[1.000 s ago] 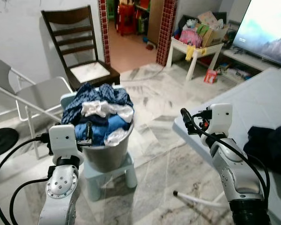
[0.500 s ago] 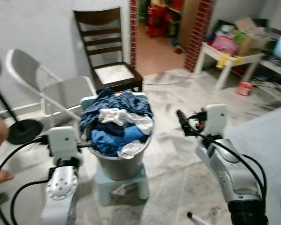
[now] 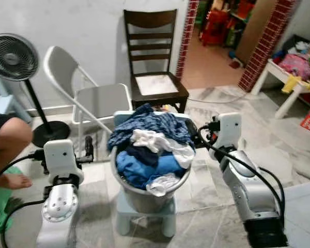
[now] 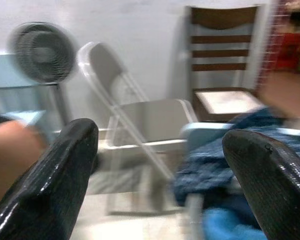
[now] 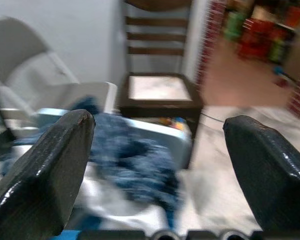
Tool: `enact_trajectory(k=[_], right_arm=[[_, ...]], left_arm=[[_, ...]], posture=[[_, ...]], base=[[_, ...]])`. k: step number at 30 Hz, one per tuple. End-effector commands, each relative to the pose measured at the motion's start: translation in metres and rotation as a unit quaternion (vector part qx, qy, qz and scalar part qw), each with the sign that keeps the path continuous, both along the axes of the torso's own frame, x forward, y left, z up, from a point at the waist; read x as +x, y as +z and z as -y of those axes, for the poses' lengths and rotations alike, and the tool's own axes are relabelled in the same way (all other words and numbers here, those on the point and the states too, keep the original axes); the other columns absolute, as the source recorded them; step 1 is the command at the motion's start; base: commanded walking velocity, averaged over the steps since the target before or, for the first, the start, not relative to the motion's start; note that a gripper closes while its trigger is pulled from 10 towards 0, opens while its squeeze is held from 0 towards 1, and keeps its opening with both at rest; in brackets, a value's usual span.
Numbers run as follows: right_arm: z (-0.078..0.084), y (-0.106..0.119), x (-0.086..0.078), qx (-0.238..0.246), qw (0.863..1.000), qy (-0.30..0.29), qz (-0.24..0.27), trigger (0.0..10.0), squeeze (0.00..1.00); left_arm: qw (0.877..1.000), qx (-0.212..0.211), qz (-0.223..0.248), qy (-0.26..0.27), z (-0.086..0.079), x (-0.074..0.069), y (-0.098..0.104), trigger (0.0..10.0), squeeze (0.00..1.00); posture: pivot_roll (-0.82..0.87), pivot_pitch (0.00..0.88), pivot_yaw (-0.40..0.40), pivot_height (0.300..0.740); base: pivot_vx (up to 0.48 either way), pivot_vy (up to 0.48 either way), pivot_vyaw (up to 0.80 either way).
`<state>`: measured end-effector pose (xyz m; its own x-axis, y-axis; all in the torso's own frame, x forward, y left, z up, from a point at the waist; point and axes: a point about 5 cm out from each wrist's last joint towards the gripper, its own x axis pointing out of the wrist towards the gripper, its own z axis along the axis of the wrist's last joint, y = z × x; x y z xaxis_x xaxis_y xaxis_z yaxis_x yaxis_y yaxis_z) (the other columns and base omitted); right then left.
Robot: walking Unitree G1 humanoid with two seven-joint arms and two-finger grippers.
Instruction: Hang hanger
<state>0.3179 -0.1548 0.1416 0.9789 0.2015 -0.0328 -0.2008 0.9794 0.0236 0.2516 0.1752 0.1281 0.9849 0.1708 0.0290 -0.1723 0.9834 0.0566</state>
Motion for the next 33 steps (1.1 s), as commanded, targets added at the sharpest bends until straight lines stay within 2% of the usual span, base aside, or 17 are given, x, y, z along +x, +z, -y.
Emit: enact_trajectory(k=[1,4,10,14,17,21,23,27,33], right_arm=[[-0.002,0.006,0.001,0.006,1.0,0.002,0.01,10.0,0.0],[-0.002,0.005,0.002,0.013,1.0,-0.001,0.006,10.0,0.0],[-0.002,0.005,0.002,0.016,1.0,-0.001,0.005,10.0,0.0],[-0.001,0.005,0.002,0.014,1.0,-0.003,0.005,10.0,0.0],[-0.001,0.005,0.002,0.014,1.0,-0.004,0.005,10.0,0.0],[0.0,0.005,0.002,0.011,1.0,-0.006,0.004,10.0,0.0],[0.0,0.005,0.002,0.01,1.0,-0.006,0.004,10.0,0.0],[0.0,0.004,0.001,0.012,1.0,-0.005,0.003,10.0,0.0],[-0.004,0.006,0.002,-0.002,1.0,0.01,0.009,10.0,0.0]], left_arm=[[1.0,0.011,0.006,0.005,-0.005,0.0,0.004,10.0,0.0],[1.0,0.006,0.006,0.005,-0.005,0.001,0.004,10.0,0.0],[1.0,-0.004,0.007,0.003,-0.004,0.0,0.004,10.0,0.0],[1.0,0.0,0.013,0.008,-0.005,0.001,0.006,10.0,0.0],[1.0,0.004,0.02,0.021,-0.011,0.002,0.008,10.0,0.0],[0.995,0.033,0.032,0.091,-0.035,0.005,0.016,10.0,0.0],[0.993,0.037,0.026,0.105,-0.04,0.005,0.016,10.0,0.0],[0.994,-0.012,-0.013,0.108,-0.045,0.007,0.002,10.0,0.0],[0.995,-0.009,-0.035,0.088,-0.04,0.009,-0.007,10.0,0.0]], posture=[[0.01,0.053,-0.067,0.74],[0.01,0.054,-0.068,0.74],[0.01,0.053,-0.068,0.74],[0.01,0.053,-0.068,0.74],[0.01,0.054,-0.068,0.74],[0.01,0.059,-0.068,0.74],[0.01,0.059,-0.068,0.74],[0.01,0.057,-0.068,0.74],[0.01,0.056,-0.075,0.74]], base=[[0.259,0.0,0.0],[0.266,0.0,0.0],[0.0,0.0,-0.73],[0.0,0.0,0.0],[0.0,0.0,0.0],[0.0,0.0,0.0],[0.0,0.0,0.0],[0.0,0.0,0.0],[0.0,0.0,0.25]])
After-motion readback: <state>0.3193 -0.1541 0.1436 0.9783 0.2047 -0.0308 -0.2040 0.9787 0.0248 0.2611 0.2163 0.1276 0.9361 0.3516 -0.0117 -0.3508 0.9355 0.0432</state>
